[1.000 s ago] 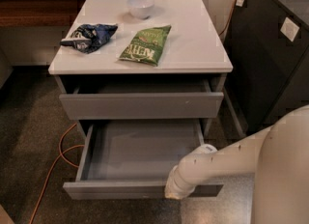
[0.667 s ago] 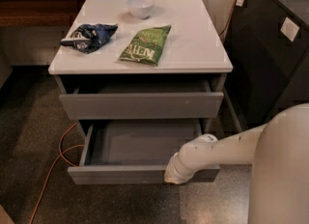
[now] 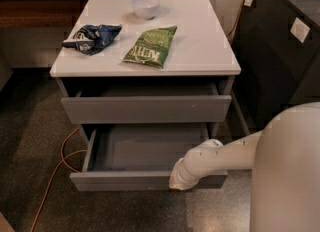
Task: Close middle drawer
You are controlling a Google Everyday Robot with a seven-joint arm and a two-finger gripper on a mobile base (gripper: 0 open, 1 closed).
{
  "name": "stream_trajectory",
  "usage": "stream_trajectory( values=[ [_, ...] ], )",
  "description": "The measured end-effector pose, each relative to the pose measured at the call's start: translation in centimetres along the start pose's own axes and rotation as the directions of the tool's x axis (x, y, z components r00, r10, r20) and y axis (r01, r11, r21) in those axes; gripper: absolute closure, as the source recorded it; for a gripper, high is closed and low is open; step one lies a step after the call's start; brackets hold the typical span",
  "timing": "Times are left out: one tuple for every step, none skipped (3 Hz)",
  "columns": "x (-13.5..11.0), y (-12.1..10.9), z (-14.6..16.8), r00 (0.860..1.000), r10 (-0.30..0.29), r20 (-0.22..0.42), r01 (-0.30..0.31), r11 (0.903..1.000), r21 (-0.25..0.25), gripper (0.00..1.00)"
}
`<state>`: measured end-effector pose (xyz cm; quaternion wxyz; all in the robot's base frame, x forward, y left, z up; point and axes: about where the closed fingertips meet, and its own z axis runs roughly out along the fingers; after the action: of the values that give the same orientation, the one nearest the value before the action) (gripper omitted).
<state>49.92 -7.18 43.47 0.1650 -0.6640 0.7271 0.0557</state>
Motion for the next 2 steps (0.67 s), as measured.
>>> stream_trajectory(
  values=[
    [-0.1, -1.6, 0.9, 1.000, 0.001, 0.000, -0.001, 0.9995, 0.031, 1.00],
    [0.0, -3.4, 1.6, 1.000, 0.008, 0.001, -0.008, 0.9983, 0.057, 1.00]
  ],
)
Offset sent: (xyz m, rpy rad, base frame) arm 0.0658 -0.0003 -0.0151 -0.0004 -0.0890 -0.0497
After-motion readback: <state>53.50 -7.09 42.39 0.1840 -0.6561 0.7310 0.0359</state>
